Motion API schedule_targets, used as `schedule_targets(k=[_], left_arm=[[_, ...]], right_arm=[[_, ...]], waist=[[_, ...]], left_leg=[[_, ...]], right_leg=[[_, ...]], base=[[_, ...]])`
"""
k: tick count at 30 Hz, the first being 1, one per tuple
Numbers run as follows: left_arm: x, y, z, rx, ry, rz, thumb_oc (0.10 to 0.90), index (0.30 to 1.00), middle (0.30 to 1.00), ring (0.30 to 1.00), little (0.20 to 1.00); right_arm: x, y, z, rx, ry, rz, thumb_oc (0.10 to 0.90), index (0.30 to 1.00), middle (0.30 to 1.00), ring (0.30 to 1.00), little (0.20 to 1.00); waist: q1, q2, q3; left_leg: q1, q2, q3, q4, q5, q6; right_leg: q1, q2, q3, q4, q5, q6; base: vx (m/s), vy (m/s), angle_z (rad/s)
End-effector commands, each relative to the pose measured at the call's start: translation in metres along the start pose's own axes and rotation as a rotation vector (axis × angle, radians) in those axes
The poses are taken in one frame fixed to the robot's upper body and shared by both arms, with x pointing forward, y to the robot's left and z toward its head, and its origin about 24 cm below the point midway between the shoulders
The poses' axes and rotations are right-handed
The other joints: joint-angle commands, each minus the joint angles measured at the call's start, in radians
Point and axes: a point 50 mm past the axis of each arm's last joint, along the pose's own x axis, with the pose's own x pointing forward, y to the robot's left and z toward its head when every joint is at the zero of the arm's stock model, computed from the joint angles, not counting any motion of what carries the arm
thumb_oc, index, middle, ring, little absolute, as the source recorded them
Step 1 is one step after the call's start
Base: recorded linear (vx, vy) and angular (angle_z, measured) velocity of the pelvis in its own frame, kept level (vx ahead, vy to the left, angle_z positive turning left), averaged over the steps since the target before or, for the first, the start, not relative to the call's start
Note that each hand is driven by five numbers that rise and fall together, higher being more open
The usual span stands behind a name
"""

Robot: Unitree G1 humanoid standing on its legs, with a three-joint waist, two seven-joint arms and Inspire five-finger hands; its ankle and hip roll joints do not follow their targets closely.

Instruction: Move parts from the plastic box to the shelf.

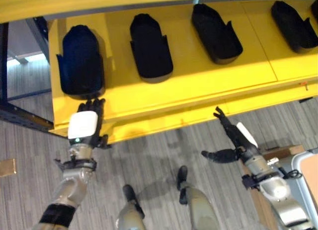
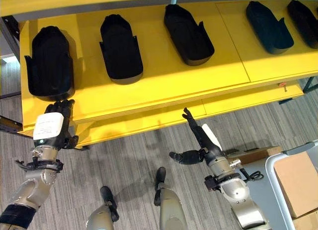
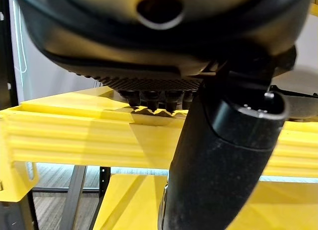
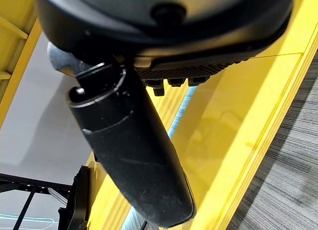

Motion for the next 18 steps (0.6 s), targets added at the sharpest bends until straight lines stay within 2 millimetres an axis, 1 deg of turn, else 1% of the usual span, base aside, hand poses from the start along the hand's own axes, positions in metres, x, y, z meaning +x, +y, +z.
schedule_targets(k=[1, 2, 11, 18], left_arm=[[0.0195, 0.0375, -0.0088, 0.103, -0.047, 0.169, 0.900, 1.000, 1.000, 1.000, 1.000], [0.0196, 0.0375, -0.0091, 0.105, -0.047, 0.168, 0.900, 1.000, 1.000, 1.000, 1.000], [0.0230, 0.0383, -0.0105, 0.111, -0.037, 0.169, 0.900, 1.000, 1.000, 1.000, 1.000], [0.0257, 0.0412, -0.0167, 0.118, -0.006, 0.180, 0.900, 1.000, 1.000, 1.000, 1.000]], right_arm=[[0.0044, -0.0102, 0.0451, -0.038, -0.248, -0.038, 0.900, 1.000, 1.000, 1.000, 1.000], [0.0044, -0.0102, 0.0451, -0.036, -0.248, -0.039, 0.900, 1.000, 1.000, 1.000, 1.000], [0.0045, -0.0094, 0.0458, -0.033, -0.251, -0.033, 0.900, 1.000, 1.000, 1.000, 1.000], [0.0038, -0.0097, 0.0455, -0.036, -0.248, -0.028, 0.900, 1.000, 1.000, 1.000, 1.000]], waist=[[-0.014, -0.029, -0.080], [-0.015, -0.030, -0.081], [-0.018, -0.033, -0.084], [-0.022, -0.035, -0.088]], left_leg=[[-0.059, 0.050, -0.120, 0.098, -0.004, -0.024], [-0.062, 0.049, -0.120, 0.096, 0.002, -0.022], [-0.062, 0.052, -0.118, 0.101, -0.004, -0.025], [-0.064, 0.053, -0.116, 0.104, -0.004, -0.026]], right_leg=[[0.016, -0.085, 0.028, 0.087, -0.060, 0.107], [0.014, -0.085, 0.029, 0.084, -0.054, 0.105], [0.012, -0.080, 0.033, 0.090, -0.060, 0.106], [0.011, -0.078, 0.036, 0.088, -0.058, 0.105]], base=[[0.00, 0.000, 0.00], [0.00, 0.000, 0.00], [0.00, 0.000, 0.00], [0.00, 0.000, 0.00]])
